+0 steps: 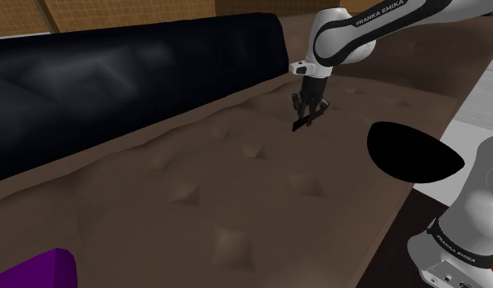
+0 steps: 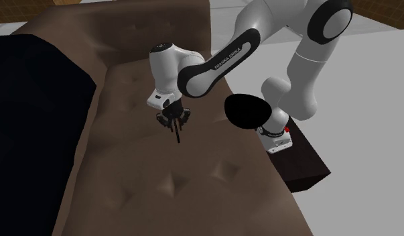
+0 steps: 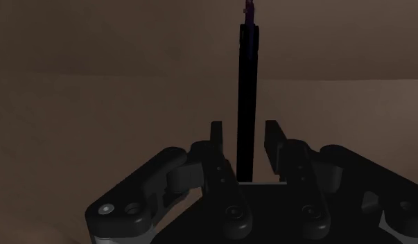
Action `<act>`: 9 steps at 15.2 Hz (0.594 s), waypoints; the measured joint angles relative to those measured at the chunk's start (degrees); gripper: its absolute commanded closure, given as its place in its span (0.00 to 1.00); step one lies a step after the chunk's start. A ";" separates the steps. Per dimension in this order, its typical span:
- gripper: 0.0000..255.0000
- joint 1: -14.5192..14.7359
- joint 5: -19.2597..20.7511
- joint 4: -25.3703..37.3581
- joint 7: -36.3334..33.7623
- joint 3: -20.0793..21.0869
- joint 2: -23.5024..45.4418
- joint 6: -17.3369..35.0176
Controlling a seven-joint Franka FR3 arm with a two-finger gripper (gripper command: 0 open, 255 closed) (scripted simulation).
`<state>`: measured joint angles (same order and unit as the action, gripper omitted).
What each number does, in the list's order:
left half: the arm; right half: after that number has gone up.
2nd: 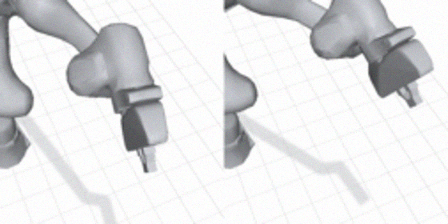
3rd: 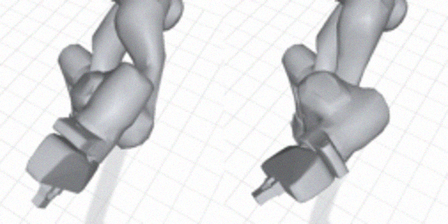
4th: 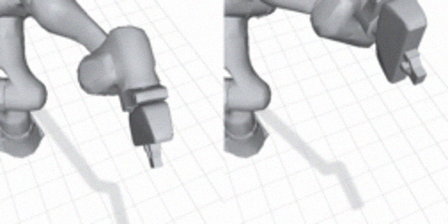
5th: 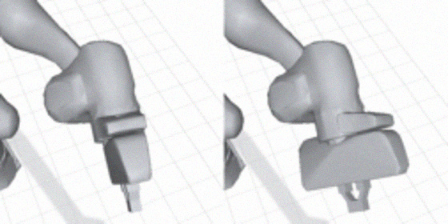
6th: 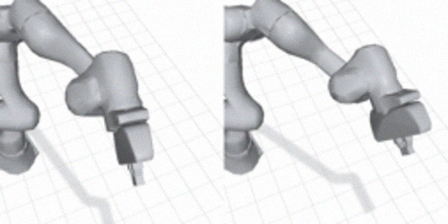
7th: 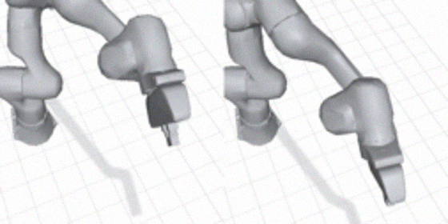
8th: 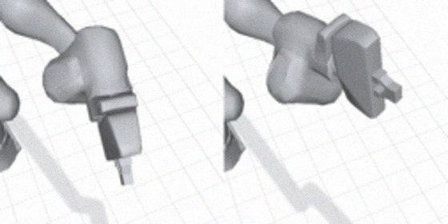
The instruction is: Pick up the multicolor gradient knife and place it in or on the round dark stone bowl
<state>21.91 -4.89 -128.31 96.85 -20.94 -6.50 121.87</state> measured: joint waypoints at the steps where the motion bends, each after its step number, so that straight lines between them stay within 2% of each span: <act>1: 1.00 0.00 0.00 0.00 0.00 0.00 0.00 0.00; 9: 1.00 0.01 0.11 0.16 -0.14 0.04 -0.22 -0.35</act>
<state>21.91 -4.79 -128.15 96.71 -20.90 -6.72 121.52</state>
